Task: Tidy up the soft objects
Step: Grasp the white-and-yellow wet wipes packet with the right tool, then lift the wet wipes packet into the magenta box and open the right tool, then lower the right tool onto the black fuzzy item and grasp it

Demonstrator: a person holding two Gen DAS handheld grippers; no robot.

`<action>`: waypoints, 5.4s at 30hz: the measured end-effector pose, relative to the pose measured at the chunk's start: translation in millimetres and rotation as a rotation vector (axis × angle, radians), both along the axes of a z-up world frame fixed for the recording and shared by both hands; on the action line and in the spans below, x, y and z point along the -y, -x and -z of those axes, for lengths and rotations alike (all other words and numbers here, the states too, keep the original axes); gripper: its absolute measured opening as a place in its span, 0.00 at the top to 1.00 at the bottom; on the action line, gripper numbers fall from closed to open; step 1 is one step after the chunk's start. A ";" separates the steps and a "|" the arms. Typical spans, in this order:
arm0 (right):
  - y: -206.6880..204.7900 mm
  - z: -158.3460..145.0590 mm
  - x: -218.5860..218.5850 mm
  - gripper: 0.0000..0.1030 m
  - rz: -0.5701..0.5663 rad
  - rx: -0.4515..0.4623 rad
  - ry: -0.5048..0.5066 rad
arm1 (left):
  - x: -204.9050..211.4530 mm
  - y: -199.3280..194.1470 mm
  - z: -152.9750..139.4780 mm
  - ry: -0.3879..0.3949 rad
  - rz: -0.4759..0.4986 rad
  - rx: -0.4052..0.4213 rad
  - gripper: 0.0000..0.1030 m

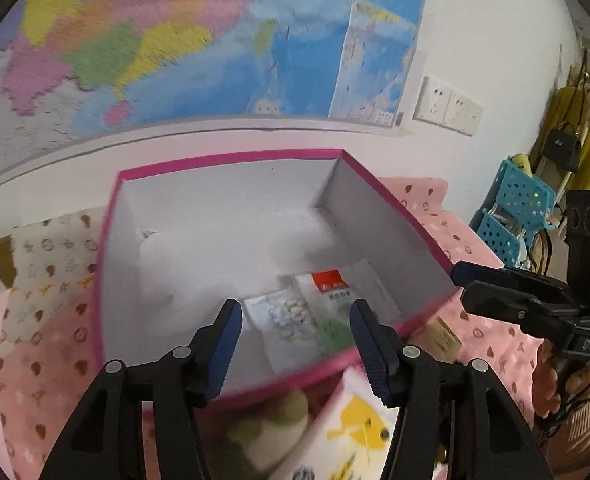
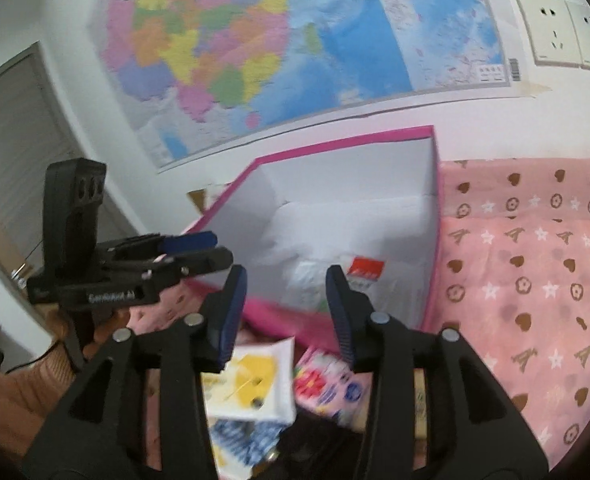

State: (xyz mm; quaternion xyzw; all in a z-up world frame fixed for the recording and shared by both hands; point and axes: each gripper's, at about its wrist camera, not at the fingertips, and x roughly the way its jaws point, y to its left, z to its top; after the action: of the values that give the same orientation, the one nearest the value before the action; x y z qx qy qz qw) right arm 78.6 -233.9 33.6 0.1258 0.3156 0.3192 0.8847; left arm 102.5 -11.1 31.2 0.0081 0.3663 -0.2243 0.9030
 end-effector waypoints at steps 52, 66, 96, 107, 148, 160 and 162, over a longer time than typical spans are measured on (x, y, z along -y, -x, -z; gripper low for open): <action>21.6 71.5 -42.3 0.96 -0.095 -0.135 0.154 | -20.3 91.9 74.5 0.083 -0.011 -0.196 0.76; 40.0 28.7 -25.4 0.95 -0.062 -0.065 0.060 | -21.0 91.1 50.7 0.110 0.030 -0.155 0.76; -80.0 -16.1 -33.9 0.94 0.031 -0.042 0.097 | -15.1 -72.0 16.8 0.034 -0.069 -0.172 0.76; -85.4 -0.3 -31.4 0.91 0.079 -0.081 0.102 | -17.9 -74.6 28.5 0.012 -0.119 -0.148 0.74; 70.2 89.9 48.8 0.42 0.140 -0.320 0.050 | 50.1 94.7 65.5 0.038 0.188 -0.137 0.62; 69.9 97.3 36.4 0.42 0.105 -0.316 0.033 | 60.4 93.1 80.3 0.025 0.193 -0.187 0.62; 70.5 97.1 34.1 0.55 0.095 -0.311 0.043 | 61.5 92.5 81.1 0.026 0.195 -0.192 0.62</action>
State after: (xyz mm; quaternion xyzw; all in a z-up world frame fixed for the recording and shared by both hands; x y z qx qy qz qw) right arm 8.0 -268.0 -63.5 0.1697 0.4490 0.2468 0.8418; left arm 10.1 -72.6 -49.9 0.0103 0.4456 -0.3155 0.8378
